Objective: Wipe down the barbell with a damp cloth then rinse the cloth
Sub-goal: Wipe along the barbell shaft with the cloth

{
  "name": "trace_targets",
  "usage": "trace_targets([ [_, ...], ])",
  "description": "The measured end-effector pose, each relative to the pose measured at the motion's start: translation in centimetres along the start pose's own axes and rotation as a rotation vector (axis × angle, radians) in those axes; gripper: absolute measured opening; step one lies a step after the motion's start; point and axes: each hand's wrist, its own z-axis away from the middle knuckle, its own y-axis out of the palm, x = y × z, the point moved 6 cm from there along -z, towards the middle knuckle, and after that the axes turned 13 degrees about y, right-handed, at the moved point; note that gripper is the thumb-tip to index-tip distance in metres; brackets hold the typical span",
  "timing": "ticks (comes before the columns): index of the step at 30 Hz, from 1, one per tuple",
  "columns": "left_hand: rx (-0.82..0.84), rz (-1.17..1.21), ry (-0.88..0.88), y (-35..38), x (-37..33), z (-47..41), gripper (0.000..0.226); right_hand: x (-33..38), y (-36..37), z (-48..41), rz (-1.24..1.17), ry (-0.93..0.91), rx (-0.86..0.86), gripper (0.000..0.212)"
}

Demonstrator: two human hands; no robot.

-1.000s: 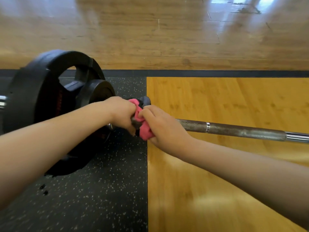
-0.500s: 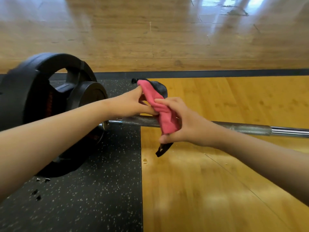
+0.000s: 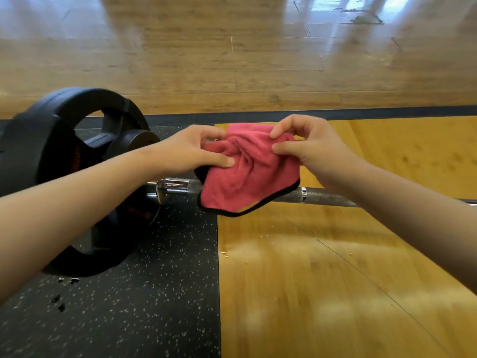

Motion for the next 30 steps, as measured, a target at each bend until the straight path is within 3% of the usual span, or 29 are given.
trace_targets([
  [3,0.087,-0.182,-0.080,-1.3,0.6,0.3,0.027,-1.2,-1.8,-0.1,0.136,0.021,-0.157,0.034],
  [5,0.101,-0.198,-0.094,-1.7,0.7,0.2,0.020,-1.5,-2.2,0.0,0.211,0.031,-0.171,0.030],
  [9,0.127,0.015,-0.043,-0.7,-0.4,-0.1,0.022,-1.6,-0.5,0.3,0.493,0.103,0.039,0.059],
  [11,0.169,0.112,-0.028,0.2,-1.0,-0.3,0.021,-1.2,0.9,0.4,0.574,0.048,0.168,0.060],
  [14,0.156,0.131,-0.024,0.6,-1.3,-0.7,0.021,-0.9,2.1,0.4,0.365,0.040,0.307,0.038],
  [17,0.020,-0.118,-0.023,-0.9,-1.1,-1.0,0.020,-1.6,0.9,-0.2,0.170,0.104,0.296,0.046],
  [19,-0.094,-0.331,0.011,-2.2,-1.4,-1.1,0.017,-1.9,-0.1,-0.5,0.170,0.097,0.241,0.036],
  [22,-0.170,-0.464,0.147,-2.6,-3.6,-1.4,0.017,-2.3,-1.2,-1.4,0.247,0.050,0.080,0.011],
  [27,-0.197,-0.949,0.373,-0.2,-6.6,-1.1,0.024,-0.7,-2.5,-2.0,0.511,-0.186,-0.372,0.021],
  [30,-0.218,-1.162,0.561,3.2,-7.7,0.0,0.016,-0.8,-2.9,-2.1,0.456,-0.190,-0.417,0.023],
])
